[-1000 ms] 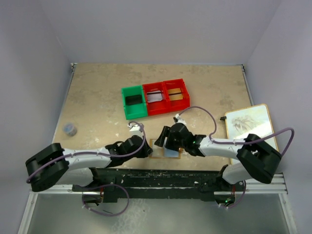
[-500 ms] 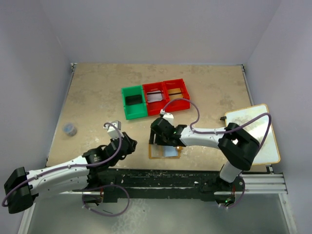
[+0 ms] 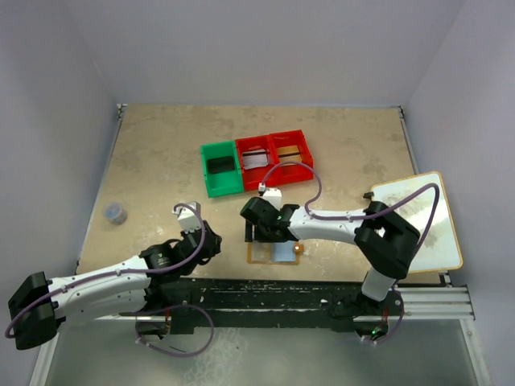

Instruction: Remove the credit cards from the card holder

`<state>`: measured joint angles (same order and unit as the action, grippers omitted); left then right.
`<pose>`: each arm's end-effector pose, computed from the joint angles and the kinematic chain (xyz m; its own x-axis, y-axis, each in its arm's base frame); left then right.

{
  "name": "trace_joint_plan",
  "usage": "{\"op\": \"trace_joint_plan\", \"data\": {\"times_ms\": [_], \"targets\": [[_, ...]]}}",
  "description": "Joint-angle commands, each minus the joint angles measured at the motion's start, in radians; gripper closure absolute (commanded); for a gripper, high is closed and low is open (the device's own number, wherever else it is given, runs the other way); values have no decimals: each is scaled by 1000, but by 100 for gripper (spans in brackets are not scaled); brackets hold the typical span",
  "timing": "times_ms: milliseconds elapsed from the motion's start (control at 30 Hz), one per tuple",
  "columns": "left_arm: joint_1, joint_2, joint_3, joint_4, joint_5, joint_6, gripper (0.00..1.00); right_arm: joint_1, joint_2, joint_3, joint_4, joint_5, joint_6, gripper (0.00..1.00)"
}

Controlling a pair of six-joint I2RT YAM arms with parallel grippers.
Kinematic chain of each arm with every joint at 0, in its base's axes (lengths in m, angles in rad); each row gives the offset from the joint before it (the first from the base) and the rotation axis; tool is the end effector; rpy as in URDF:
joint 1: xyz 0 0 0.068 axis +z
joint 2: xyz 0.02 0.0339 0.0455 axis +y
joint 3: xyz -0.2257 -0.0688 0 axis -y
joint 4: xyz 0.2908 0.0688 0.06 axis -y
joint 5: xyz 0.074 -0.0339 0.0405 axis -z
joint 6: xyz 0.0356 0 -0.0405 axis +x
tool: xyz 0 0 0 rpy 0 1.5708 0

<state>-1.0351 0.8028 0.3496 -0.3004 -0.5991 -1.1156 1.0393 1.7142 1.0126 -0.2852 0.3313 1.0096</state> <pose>0.1328 -0.1844 0.1317 -0.6029 -0.4375 -0.6672 -0.0938 0.8693 -0.4853 0.1988 0.3152 0.1052 -0.8382 0.1539 -0.5232 -0.0275 0.9462 0.3224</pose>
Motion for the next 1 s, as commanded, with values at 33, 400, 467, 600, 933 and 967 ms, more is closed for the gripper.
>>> {"op": "trace_joint_plan", "data": {"times_ms": [33,400,467,600,933,967], "targets": [[0,-10,40,2,-25,2,83,25,-27,61,-129,66,4,25],[0,-10,41,-3,-21,2,83,48,-27,-4,-81,24,76,27],[0,-9,42,-4,-21,1,83,48,-29,-36,-24,-39,80,28],[0,-3,43,-3,-19,2,83,48,11,-68,-40,-26,106,29],[0,8,39,2,-12,-1,83,47,-33,-151,65,-63,119,36],[0,12,37,6,-11,-1,83,47,-22,-135,46,-58,117,32]]}}
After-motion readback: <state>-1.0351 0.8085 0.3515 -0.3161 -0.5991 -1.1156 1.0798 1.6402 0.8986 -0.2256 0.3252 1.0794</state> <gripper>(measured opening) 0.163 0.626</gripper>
